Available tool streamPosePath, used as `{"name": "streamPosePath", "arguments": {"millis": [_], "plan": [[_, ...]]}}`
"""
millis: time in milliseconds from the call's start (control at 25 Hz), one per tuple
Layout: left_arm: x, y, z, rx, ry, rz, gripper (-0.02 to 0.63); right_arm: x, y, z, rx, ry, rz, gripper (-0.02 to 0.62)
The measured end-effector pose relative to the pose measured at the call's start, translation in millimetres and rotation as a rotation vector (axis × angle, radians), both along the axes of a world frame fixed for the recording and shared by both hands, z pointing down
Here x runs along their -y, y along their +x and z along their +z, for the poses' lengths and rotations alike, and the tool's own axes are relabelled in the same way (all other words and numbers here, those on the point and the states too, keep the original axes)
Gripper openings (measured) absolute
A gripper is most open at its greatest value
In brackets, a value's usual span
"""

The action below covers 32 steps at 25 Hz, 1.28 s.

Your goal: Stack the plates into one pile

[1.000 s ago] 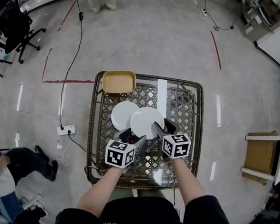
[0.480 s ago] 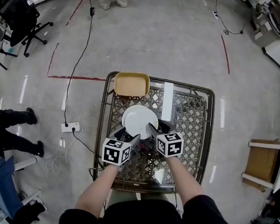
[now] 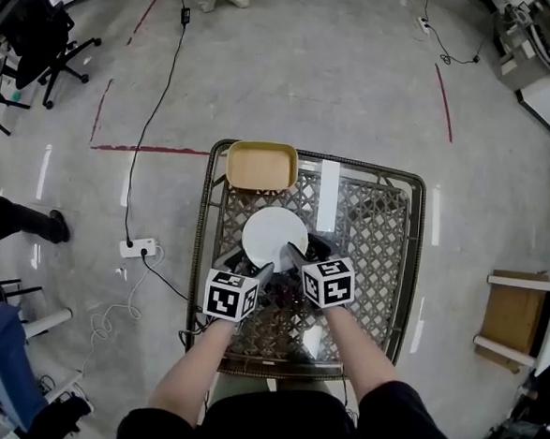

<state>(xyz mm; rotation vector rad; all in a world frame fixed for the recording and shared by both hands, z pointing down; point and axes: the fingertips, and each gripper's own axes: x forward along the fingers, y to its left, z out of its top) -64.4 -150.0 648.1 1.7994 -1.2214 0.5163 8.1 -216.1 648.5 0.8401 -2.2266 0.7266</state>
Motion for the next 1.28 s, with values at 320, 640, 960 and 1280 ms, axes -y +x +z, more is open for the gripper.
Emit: {"name": "streamPosePath", "arguments": {"millis": [320,640,960,1280], "plan": [[-0.5,-7.9,-4.9,-0.01,0.016,0.001,0.308,0.2,4.3,-6.8,-0.002,0.02,0.035,0.215],[-6.3,-22.8,-37.2,0.014,0.149,0.041,0.307,-12.0,21.7,-46.8,0.035,0.114,0.152,0.195],[-20.6,-30.2,-98.9,0.021,0.322,0.13,0.19,-65.1,42.0,-108.1,0.111,0.227,0.272,0.073],[-64.5,-10.8,-152.3,0.046,0.459,0.124,0.035,-123.0,62.4,-150.5,0.191,0.291,0.253,0.002]]}}
